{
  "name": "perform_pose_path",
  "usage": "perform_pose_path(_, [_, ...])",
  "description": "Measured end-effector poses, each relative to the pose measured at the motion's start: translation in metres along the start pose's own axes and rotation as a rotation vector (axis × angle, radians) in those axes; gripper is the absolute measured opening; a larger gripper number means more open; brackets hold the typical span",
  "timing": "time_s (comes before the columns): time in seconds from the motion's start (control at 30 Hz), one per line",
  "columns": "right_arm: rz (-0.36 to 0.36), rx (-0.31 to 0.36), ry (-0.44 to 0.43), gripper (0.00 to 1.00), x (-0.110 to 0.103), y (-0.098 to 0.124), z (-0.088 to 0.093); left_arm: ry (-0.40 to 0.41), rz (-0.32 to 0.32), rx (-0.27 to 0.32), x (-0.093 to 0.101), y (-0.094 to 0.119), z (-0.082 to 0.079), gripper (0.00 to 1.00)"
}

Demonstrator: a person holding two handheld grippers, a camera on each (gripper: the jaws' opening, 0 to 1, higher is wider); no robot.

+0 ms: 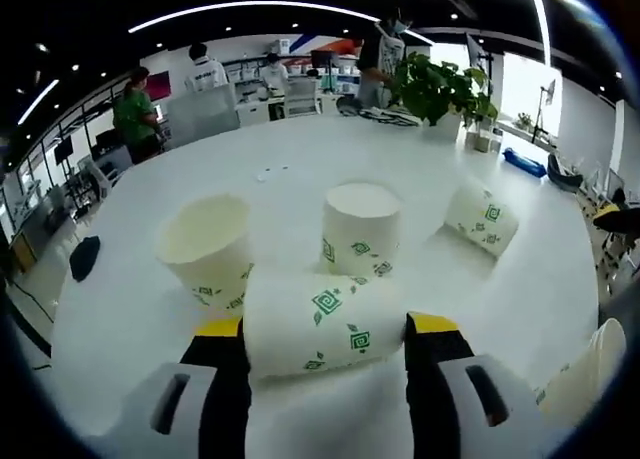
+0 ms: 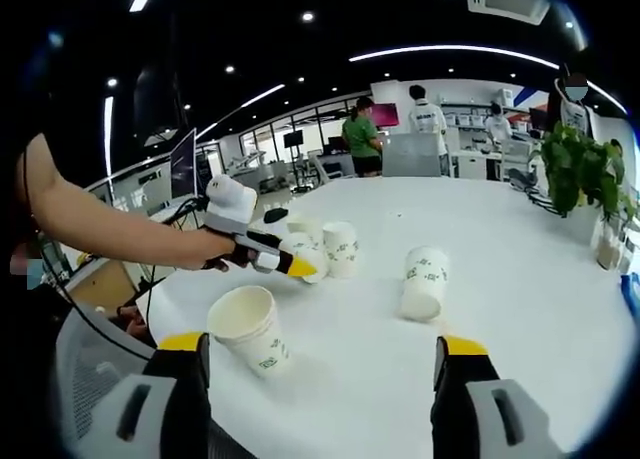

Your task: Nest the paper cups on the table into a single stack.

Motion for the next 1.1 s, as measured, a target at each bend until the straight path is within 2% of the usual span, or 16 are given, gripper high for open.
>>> perform_pose_path(0.3, [-0.011,-0.009,0.005,0.92,-0.002,-0.001,0.001,-0.006,-0.003,0.019,-0.007,0.007,0.001,0.58])
perform_pose_path(0.53, [-0.013,-0.009,0.007,0.92,-0.001,-0.001,0.002,0.000,-0.002,0.023,-0.005,0.014,0.003,0.55])
perform_pose_path(1.1, [-0.018,-0.006,0.011,0.91,-0.003,-0.001,0.000,-0.027,0.014,0.056,-0.006,0.035,0.008,0.55])
Point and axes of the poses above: the point that each gripper's makers call its tool centre point, and the gripper's own axes: y roughly backward along the fingers, x roughly to its right, z roughly out of its underside, the point moved 9 cm from there along y, roughly backward along the fingers, and after that the axes turned 3 degrees about y, right-handed, at the moved point
